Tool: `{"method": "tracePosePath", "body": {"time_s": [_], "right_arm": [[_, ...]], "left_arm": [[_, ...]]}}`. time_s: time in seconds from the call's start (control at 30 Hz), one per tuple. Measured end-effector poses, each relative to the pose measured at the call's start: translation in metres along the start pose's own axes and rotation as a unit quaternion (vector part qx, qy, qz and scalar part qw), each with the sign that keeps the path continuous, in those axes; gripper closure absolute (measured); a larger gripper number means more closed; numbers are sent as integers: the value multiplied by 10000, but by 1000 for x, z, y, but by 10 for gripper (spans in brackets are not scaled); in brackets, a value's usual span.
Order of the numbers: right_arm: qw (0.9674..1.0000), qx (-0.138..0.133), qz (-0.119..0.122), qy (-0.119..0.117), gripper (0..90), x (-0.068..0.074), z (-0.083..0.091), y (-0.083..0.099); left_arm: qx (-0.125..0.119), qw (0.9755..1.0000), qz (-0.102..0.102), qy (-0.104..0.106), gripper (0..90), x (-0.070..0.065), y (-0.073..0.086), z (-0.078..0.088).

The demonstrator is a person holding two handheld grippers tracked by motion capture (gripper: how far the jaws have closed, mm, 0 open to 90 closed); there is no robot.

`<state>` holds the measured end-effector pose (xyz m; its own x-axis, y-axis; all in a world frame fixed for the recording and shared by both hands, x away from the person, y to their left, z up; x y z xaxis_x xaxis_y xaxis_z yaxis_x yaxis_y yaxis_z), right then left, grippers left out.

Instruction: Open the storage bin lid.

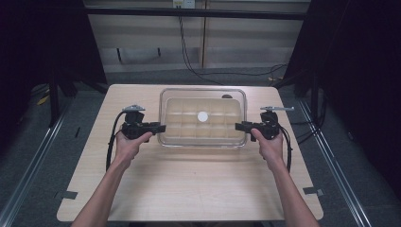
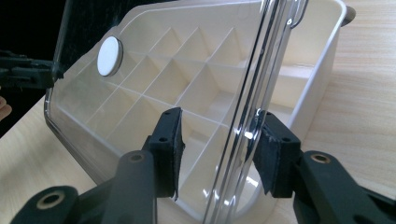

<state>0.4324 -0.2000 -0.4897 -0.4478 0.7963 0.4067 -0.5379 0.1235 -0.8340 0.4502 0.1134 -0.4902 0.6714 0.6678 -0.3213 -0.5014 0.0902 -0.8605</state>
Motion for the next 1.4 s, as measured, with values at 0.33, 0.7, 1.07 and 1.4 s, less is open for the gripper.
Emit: {"method": "tracePosePath", "body": {"time_s": [0.33, 0.7, 1.07, 1.4], "right_arm": [[10000, -13, 17, 13, 601, 5, 3, -1], [9999, -115, -72, 12, 640, 6, 8, 0], [9996, -260, -94, -62, 652, 7, 15, -1], [9990, -383, -177, -141, 661, 11, 20, -3]], "left_arm": [[-20, 10000, 10, -36, 677, 1, -1, 7], [-93, 9999, -81, 26, 727, -6, 0, 14], [-193, 9997, -102, 58, 739, -14, 0, 19], [-251, 9995, -97, 163, 745, -17, 2, 24]]}}
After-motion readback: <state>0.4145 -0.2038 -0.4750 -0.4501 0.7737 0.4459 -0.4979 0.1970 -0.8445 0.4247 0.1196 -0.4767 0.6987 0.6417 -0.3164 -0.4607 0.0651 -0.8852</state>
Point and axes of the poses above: each handheld gripper's, and its own axes: z roughly backward along the jaws, y roughly out of its underside, x roughly to its left, the point moved 10 cm from there along -z, roughly forward along the jaws, and after that the axes turned 11 degrees about -x, right-handed, at the moved point
